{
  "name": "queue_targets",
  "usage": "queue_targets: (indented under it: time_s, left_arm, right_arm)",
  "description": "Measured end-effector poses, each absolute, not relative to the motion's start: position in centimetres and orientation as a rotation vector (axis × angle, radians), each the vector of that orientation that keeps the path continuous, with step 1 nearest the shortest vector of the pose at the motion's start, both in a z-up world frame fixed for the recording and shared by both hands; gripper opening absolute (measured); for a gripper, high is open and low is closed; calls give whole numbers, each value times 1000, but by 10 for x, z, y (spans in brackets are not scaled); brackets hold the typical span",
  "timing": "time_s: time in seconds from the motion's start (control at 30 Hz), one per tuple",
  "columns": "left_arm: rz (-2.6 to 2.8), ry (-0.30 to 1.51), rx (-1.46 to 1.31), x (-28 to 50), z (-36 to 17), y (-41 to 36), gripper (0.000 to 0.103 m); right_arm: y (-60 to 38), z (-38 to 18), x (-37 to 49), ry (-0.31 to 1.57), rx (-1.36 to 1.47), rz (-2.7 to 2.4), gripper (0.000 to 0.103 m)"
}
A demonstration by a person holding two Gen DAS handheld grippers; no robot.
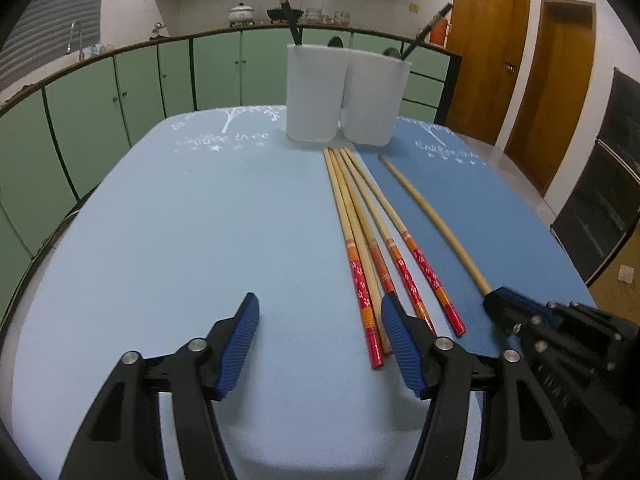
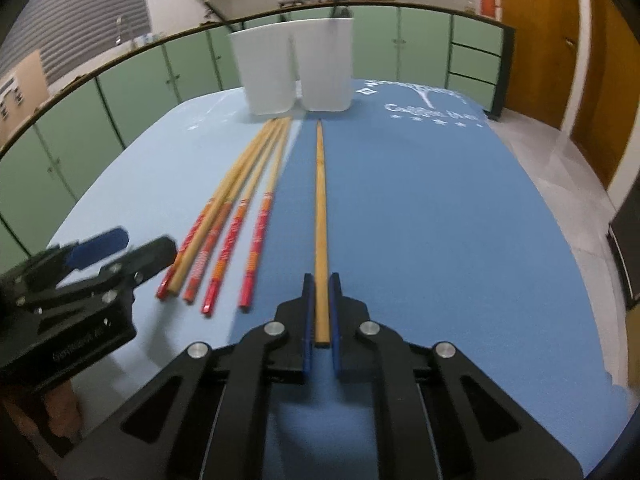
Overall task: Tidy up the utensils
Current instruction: 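Grasp a plain wooden chopstick with the right tool while the left tool grasps a red-patterned chopstick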
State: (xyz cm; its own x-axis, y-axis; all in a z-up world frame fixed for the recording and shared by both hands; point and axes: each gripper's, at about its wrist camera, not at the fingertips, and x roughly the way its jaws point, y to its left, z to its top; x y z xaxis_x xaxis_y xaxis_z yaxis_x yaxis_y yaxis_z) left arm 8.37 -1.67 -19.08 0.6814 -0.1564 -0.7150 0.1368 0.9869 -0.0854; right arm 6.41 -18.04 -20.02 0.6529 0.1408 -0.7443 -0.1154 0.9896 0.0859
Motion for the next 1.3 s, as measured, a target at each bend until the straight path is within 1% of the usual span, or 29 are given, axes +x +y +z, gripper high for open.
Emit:
queue_targets:
  time_s: [0.03,0.3,0.37,0.43,0.47,0.5,0.53,0.73,0.9,0.97,1.03,1.17,1.3]
  left_arm:
    - [-168,815,-27,84,-192,-17,51]
    - [-172,833,1,87,-195,-24,49]
    - [-166,840,24,87,-195,-27,40]
    - [-184,844,30,88,-195,-30,21]
    - [-189,844,32,88,-195,-31,17]
    - [-191,842,34,88,-195,-32,9]
    - [-189,842,34,88,-195,-32,6]
    - [-168,856,-18,97,-194,-23,6]
    - [-164,854,-63,96,-192,-15,6]
    - [-177,846,-75,91,-192,-13,12]
    - [-191,837,-78,84,-193,-12,16]
    - [-197,811,-69,74,-195,-11,17]
    - [-200,798,-67,70,-194,-13,23]
  right_arm:
    - [-183,-200,65,848,39,145,6]
    - [-186,-201,66,849,58,145,6]
    - [-186,-200,66,849,60,146,6]
    - [-186,-200,67,849,63,146,6]
    - [-187,-200,67,849,64,146,6]
    - [-186,-200,66,848,64,146,6]
    - [-186,-200,66,848,63,145,6]
    - [-186,-199,76,843,62,135,6]
    - [-192,-195,74,829,62,152,11]
    - [-197,-194,68,828,74,162,16]
    - [-200,-192,62,818,85,168,19]
    - [-202,-191,51,807,98,176,20]
    - [-201,-194,47,810,99,180,20]
